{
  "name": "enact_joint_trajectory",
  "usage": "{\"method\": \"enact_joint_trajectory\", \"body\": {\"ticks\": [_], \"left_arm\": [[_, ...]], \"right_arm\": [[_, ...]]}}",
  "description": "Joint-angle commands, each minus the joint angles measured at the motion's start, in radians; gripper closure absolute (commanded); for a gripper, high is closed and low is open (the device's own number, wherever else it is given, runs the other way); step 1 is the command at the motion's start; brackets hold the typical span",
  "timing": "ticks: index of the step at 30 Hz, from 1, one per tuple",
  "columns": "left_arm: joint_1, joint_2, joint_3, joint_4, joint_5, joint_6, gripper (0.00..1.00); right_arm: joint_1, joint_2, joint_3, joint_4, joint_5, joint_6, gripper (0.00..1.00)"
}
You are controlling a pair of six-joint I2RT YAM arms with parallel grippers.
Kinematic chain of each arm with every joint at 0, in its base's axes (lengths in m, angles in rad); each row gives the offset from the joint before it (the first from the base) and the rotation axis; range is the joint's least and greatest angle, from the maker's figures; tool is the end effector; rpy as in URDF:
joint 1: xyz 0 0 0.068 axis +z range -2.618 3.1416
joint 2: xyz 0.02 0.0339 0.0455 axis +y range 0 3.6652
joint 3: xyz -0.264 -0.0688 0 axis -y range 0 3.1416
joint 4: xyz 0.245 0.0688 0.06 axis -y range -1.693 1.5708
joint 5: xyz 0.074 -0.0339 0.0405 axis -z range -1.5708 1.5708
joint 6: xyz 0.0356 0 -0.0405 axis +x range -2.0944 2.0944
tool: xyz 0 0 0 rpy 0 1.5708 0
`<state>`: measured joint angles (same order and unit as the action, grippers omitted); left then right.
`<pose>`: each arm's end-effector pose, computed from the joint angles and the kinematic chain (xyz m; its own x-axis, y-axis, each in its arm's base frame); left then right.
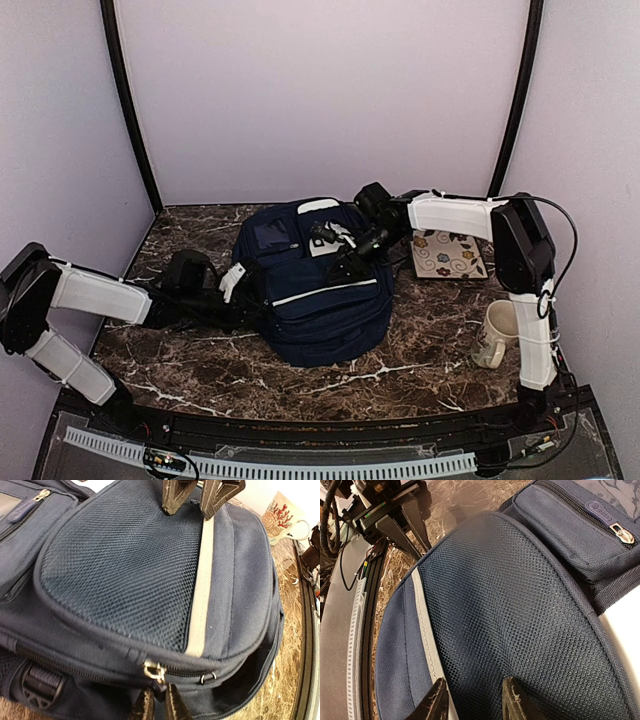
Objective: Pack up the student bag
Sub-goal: Grab the upper front pocket of the student bag, then zip the upper front pocket of the bag in the student bag.
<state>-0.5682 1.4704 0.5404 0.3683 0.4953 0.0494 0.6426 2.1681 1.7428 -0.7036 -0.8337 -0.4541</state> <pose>0.2246 -0.1635 0.1595 -0.4083 0.3122 -0.8578 0.8337 0.5103 -0.2111 0.3511 0.2957 0.1968 -0.3624 -0.6396 -0.6779 -0.9072 0.0754 0.4139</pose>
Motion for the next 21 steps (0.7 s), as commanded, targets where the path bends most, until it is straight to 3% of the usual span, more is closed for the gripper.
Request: {"method": "enact_joint_trajectory", "body": {"ticks": [1,9,21], "left_arm": [[-0.019,-0.07,-0.045,0.016,-0.027,-0.031,1.0],[-0.106,-0.049,0.001,-0.066,-0.068,-0.025,1.0],[-0.234,-0.074,0.037,-0.102,-0.1,-0.07,1.0]], "right_arm": [[0.007,0.032,0.021,-0.021,0.013,0.007,0.62],[0.068,0.032,0.067,0.027,0.027,0.095,0.63],[0.103,0.193,0.142,0.058,0.122,0.248,0.66]]}}
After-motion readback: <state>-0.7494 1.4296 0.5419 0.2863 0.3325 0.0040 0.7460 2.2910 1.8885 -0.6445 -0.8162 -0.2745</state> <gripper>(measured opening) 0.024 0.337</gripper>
